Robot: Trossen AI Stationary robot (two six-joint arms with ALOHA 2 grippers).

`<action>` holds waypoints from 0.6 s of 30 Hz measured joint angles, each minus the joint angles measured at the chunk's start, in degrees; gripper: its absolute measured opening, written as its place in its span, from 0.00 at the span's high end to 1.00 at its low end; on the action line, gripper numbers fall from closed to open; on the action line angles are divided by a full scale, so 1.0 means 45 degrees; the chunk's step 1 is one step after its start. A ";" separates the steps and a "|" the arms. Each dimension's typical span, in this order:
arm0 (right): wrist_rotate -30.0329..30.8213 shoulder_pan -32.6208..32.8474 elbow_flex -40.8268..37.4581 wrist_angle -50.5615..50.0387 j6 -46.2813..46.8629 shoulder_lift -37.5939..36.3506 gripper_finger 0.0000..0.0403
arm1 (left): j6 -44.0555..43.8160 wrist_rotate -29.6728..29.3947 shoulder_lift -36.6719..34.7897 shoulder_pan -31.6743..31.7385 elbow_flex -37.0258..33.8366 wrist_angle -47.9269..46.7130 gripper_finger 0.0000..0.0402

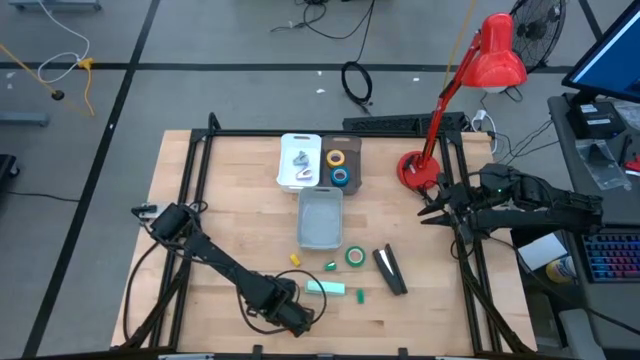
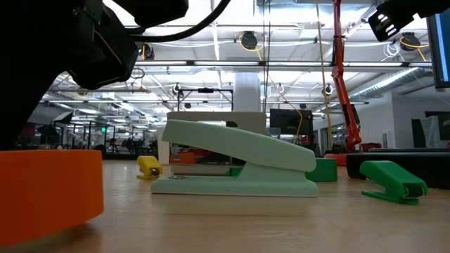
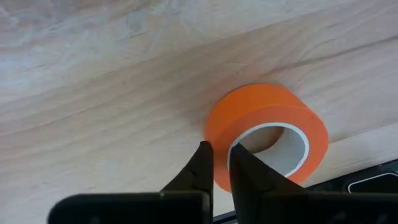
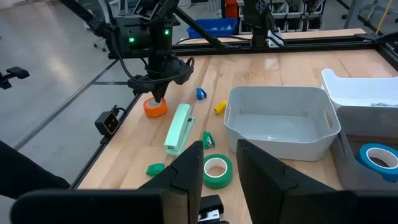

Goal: Pick and place Stapler, Stapler remover, tape
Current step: Put the orange tape into the black bin

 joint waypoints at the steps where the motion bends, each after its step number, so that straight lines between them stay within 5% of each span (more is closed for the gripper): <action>1: 0.0001 0.0000 0.0000 0.0003 0.0009 0.0000 0.78 | 0.0002 0.0004 0.0000 0.0000 0.0000 0.0000 0.94; 8: 0.0007 0.0000 0.0000 0.0004 0.0091 0.0000 0.78 | 0.0532 -0.1044 -0.0722 0.0010 -0.0019 -0.0004 0.94; 18: -0.0096 0.0000 -0.0216 0.1539 0.2086 0.0369 0.78 | 0.1580 -0.6658 -0.3335 0.0566 -0.0015 0.0271 0.94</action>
